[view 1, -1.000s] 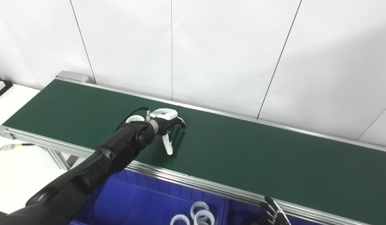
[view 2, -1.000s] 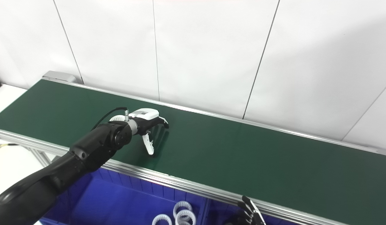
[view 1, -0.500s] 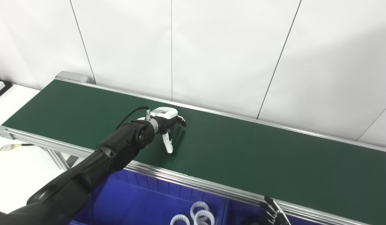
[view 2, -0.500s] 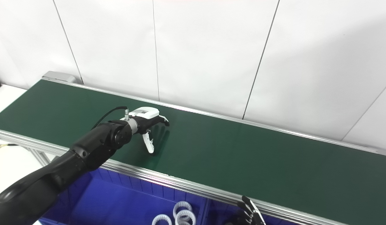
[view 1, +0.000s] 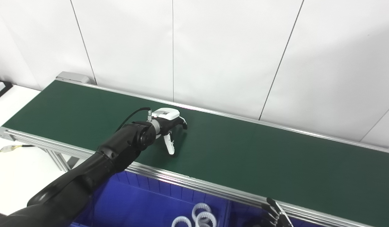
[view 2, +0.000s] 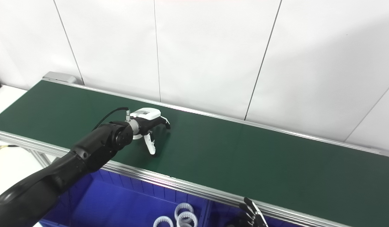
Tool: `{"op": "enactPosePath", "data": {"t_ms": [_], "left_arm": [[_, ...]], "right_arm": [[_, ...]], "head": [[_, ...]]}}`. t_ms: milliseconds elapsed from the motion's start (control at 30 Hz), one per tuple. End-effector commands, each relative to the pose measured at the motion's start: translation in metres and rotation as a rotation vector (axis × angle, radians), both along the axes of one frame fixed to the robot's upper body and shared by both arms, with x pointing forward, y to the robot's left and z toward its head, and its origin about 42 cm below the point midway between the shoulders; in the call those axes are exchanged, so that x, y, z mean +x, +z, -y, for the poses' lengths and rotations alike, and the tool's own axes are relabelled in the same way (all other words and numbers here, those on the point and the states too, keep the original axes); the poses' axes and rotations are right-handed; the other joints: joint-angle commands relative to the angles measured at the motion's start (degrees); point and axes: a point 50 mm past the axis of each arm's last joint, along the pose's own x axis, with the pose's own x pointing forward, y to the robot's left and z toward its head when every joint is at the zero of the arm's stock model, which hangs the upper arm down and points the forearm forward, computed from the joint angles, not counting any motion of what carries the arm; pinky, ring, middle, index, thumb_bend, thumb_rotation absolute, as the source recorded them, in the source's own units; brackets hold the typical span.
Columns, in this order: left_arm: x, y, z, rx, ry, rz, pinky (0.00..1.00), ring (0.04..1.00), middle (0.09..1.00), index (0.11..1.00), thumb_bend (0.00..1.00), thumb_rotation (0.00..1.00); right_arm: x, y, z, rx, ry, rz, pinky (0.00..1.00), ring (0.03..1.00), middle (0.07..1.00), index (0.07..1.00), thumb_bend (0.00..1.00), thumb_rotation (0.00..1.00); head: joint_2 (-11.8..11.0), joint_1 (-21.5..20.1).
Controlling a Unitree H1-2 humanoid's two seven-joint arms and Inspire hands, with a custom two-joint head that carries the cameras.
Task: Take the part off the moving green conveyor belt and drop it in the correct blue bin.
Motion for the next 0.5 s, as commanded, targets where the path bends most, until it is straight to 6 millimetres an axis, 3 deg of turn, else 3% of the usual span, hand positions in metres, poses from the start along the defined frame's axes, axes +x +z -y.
{"op": "enactPosePath", "data": {"t_ms": [0,467], "left_arm": [[0.0148,0.0283,-0.0060,0.022,-0.003,0.094,0.84,0.882,0.902,0.807,0.81,0.00],[0.0111,0.0228,-0.0090,0.030,0.007,0.084,0.85,0.870,0.895,0.802,0.80,0.00]], "right_arm": [[0.0026,0.0122,-0.0022,0.020,0.003,0.067,0.75,0.805,0.845,0.901,0.39,0.38],[0.0018,0.0124,-0.0006,0.021,0.003,0.073,0.74,0.802,0.845,0.899,0.40,0.40]], "head": [[0.13,0.07],[0.30,0.09]]}}
